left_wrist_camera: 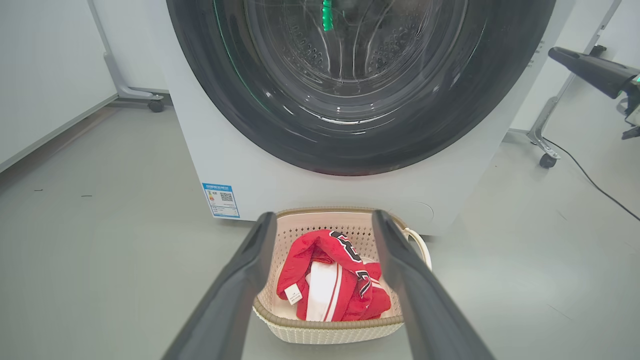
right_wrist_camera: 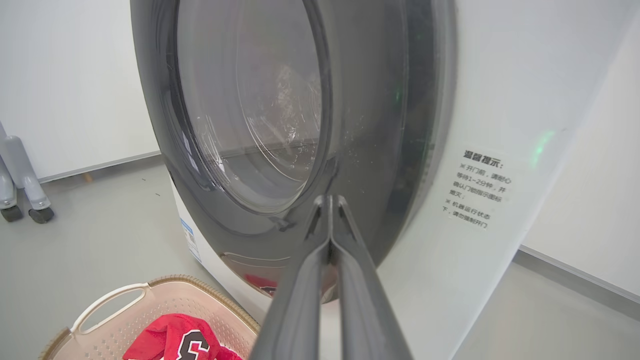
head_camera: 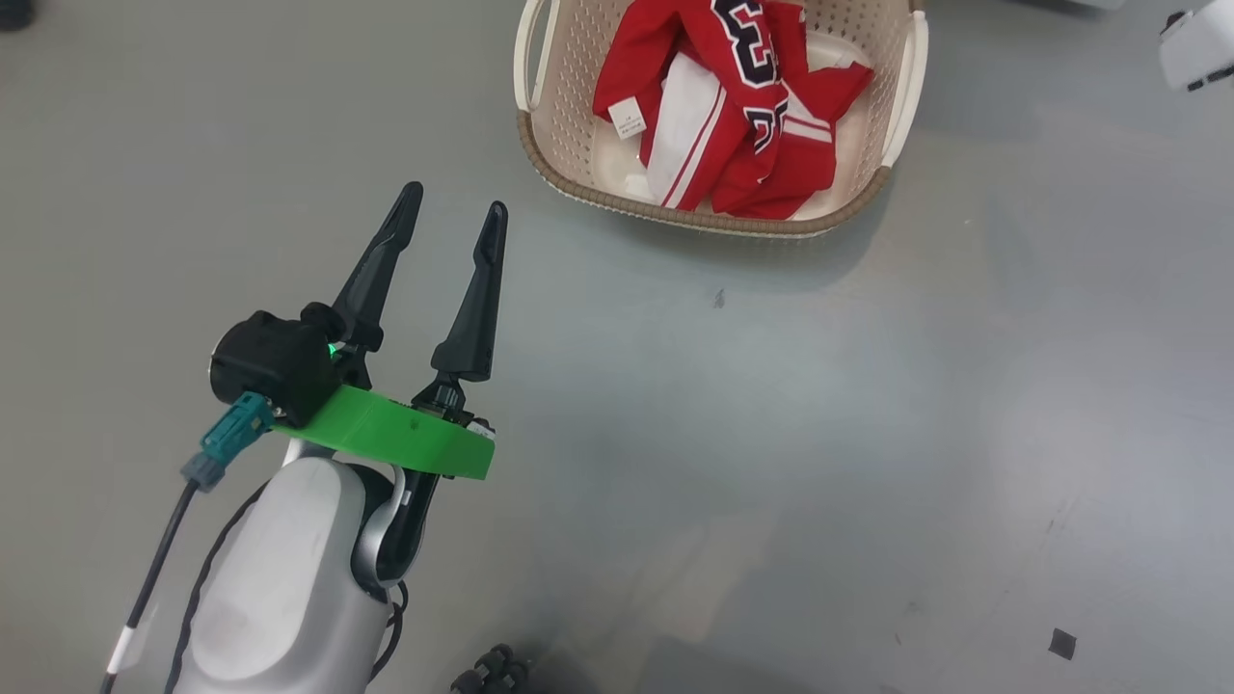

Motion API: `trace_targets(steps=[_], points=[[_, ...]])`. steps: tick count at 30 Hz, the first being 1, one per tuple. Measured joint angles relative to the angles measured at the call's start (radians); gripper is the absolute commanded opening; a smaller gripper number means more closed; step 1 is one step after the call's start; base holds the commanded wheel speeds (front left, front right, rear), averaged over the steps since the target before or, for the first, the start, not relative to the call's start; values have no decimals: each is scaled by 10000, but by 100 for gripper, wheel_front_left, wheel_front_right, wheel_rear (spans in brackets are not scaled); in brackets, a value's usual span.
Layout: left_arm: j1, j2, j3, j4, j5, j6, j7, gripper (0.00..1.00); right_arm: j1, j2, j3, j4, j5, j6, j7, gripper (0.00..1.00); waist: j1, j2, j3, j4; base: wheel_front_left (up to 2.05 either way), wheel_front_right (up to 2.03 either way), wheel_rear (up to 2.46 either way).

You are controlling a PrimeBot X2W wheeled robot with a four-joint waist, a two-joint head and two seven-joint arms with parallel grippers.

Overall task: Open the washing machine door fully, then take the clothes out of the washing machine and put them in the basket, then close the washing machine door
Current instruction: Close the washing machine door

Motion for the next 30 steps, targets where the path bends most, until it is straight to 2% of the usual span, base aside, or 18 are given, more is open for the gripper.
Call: trace_targets(steps=[6, 16, 26, 30], points=[[65, 38, 242, 123, 203, 0, 0, 100, 1245, 476, -311, -25, 476, -211, -113, 0, -1, 0, -735, -364, 0, 0, 0], [792, 516, 652, 374, 382, 0, 0, 100, 3415, 1237, -968, -477, 1035, -782, -169, 0, -1, 0, -1961, -1325, 0, 0, 0], [1796, 738, 1007, 616, 451, -2, 0, 100, 5443, 1820, -1616, -1499, 1122, -1068, -169, 0, -1, 0, -3309, -2391, 0, 0, 0], [2308, 773, 1112, 644, 453, -2, 0, 100, 6255, 2021, -1789, -1797, 1143, -1081, -169, 0, -2, 0, -3879, -2775, 0, 0, 0]])
